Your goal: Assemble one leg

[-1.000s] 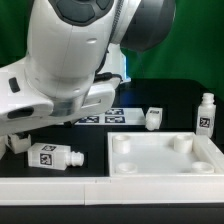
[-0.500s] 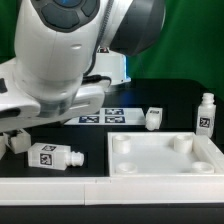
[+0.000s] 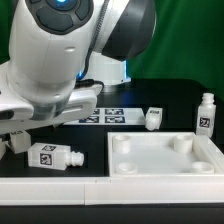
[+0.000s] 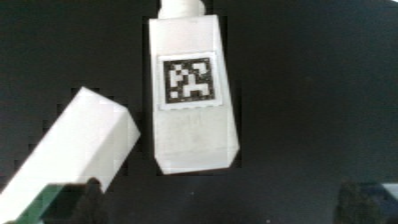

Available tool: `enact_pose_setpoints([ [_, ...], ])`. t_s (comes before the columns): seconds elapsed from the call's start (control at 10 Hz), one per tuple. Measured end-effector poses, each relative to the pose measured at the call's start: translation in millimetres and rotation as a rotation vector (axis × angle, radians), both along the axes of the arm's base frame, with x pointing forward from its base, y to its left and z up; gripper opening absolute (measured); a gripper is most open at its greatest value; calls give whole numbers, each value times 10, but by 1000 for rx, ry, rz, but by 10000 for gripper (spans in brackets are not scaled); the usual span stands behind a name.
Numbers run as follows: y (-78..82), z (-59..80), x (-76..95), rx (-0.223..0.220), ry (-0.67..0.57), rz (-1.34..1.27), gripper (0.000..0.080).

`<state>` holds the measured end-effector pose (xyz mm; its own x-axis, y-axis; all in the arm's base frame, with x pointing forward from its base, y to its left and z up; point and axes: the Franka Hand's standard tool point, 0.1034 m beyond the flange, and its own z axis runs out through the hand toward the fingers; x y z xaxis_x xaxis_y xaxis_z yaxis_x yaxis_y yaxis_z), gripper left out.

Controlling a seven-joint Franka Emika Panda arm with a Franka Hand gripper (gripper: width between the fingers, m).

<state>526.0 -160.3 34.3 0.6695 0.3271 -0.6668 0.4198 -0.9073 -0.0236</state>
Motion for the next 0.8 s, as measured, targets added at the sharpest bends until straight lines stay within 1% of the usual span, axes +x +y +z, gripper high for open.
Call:
enact_pose_setpoints([
  [0.1, -41, -60, -41, -2, 3, -3, 649],
  [0.4, -12, -134, -85, 6, -11, 5, 649],
  [0.7, 1, -248, -174, 13, -14, 12, 649],
  [0.8, 0, -255, -185, 14, -12, 12, 649],
])
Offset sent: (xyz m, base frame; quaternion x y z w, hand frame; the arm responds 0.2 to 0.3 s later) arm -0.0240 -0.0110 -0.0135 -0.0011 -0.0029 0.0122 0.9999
